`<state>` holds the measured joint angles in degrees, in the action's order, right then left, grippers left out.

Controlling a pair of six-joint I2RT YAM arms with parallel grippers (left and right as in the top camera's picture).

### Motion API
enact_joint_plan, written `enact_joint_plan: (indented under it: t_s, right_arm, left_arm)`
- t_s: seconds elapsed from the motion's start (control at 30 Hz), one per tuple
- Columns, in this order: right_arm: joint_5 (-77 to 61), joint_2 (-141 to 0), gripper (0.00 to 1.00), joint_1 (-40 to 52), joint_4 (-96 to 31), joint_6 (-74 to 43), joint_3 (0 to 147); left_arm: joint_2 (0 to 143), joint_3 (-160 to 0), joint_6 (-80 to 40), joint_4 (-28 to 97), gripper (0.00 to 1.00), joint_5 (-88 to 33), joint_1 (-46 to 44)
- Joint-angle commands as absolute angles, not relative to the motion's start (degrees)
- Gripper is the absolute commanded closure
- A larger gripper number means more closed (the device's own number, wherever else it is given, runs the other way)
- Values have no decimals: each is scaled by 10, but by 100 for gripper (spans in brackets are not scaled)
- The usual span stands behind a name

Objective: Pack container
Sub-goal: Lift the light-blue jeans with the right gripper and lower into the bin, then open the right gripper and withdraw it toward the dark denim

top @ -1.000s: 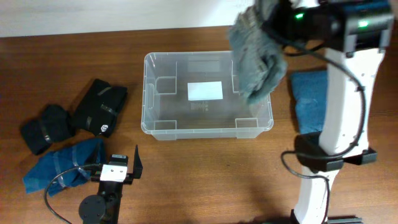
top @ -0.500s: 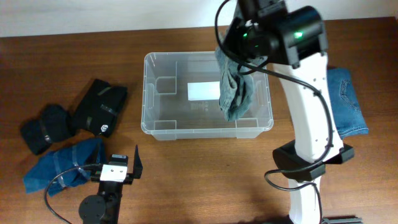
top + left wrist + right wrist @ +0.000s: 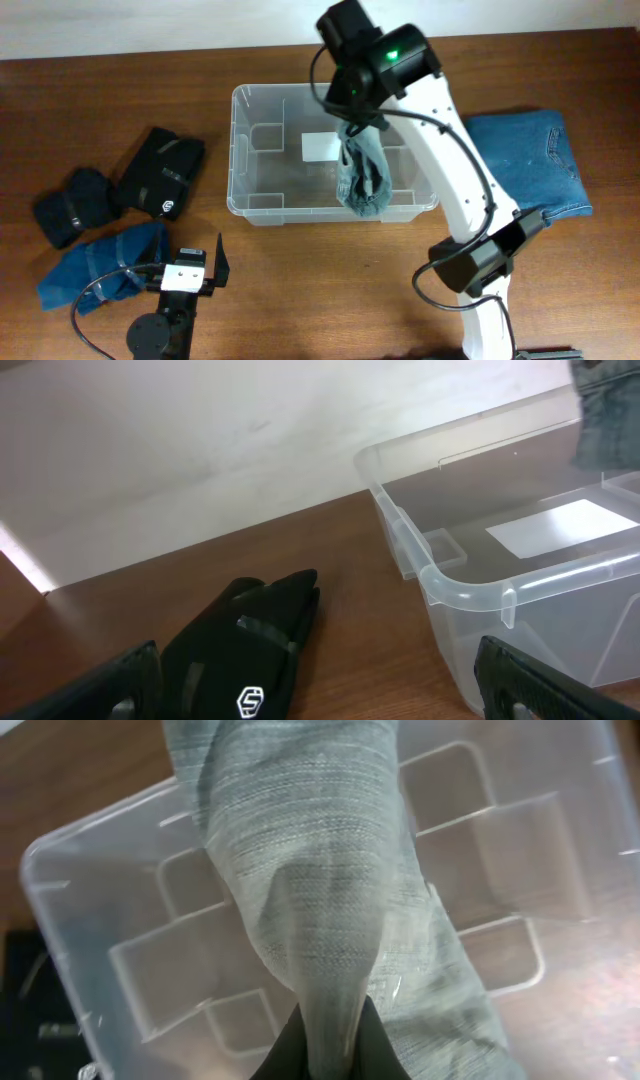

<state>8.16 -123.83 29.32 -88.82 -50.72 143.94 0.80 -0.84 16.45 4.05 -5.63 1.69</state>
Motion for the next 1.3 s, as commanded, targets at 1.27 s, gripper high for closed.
enact_joint_plan:
  t_s: [1.27]
  right_arm:
    - [144,-1287,66,284,-878,-497,1415]
  left_arm:
    - [4,-5,159,41,1,-63,20]
